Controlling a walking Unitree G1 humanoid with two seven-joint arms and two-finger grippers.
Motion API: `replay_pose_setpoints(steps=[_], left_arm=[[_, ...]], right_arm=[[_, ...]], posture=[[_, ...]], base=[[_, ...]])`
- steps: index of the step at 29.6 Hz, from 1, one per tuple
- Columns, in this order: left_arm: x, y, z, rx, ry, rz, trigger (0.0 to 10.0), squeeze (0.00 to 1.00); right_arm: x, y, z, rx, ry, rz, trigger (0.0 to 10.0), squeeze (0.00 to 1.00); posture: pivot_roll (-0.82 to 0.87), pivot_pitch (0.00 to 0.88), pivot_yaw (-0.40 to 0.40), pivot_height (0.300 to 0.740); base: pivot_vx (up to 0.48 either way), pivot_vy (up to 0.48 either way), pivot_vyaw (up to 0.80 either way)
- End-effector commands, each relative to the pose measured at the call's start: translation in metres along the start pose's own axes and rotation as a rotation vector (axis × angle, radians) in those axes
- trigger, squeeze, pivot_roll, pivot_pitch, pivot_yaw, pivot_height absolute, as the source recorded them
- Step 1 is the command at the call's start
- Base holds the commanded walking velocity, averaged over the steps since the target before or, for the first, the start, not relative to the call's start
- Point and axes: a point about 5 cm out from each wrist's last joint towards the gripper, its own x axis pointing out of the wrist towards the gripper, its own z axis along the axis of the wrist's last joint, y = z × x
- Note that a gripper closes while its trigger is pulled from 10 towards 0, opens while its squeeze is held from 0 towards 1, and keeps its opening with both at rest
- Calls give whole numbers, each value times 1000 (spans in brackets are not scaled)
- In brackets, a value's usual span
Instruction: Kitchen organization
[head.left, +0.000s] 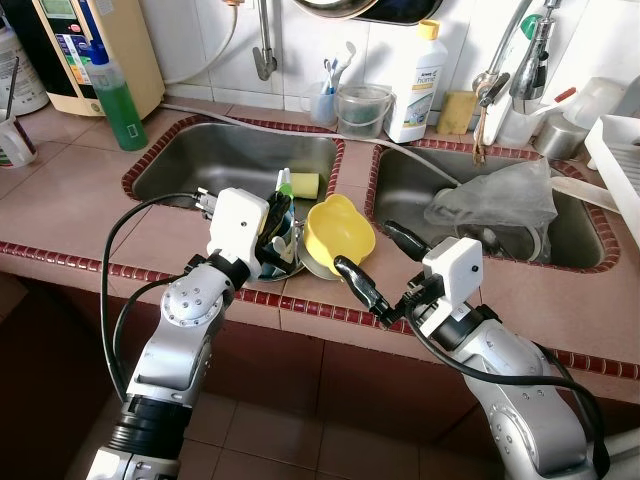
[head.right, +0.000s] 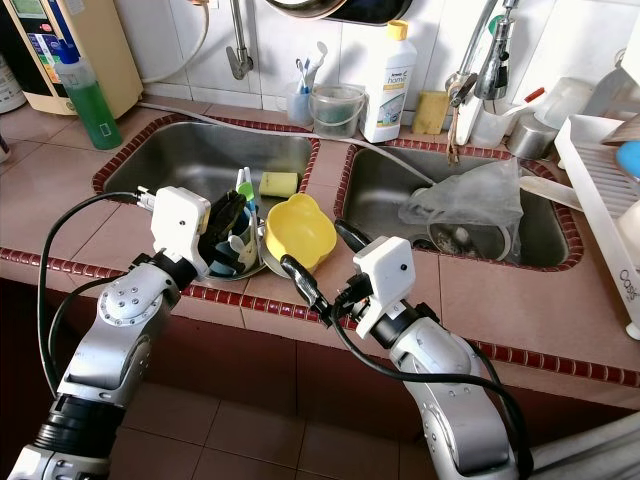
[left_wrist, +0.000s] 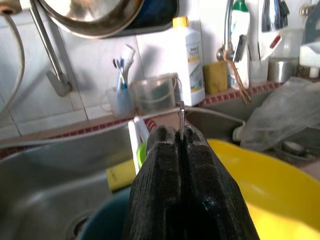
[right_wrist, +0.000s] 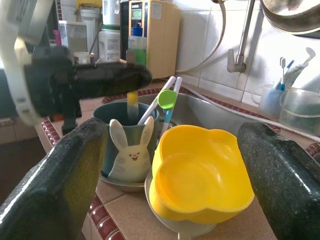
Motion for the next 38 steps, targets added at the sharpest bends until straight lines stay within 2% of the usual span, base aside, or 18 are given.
replay_pose_setpoints(steps=[1,10,21,34,38], left_arm=[[4,3,11,-1,-31,-9,10000,0],[8,11,31,12,-85,-9,10000,0],[7,22,45,19,-114,-22,10000,0],[2,30,57,-47,-139,-71,10000,0],[0,37,65,-63,-155,-76,10000,0]], right_arm=[[2,-1,2,-7,-4,2,10000,0],[3,-1,2,-7,-8,5,10000,0],[4,-1,3,-8,-11,8,10000,0],[8,0,2,-8,-15,18,10000,0],[9,0,2,-8,-17,27,10000,0]], posture=[[-77,56,9,740],[-76,54,8,740],[-73,52,6,740],[-61,46,0,740],[-58,40,-5,740]], base=[[0,0,0],[0,0,0],[0,0,0],[0,0,0],[0,0,0]])
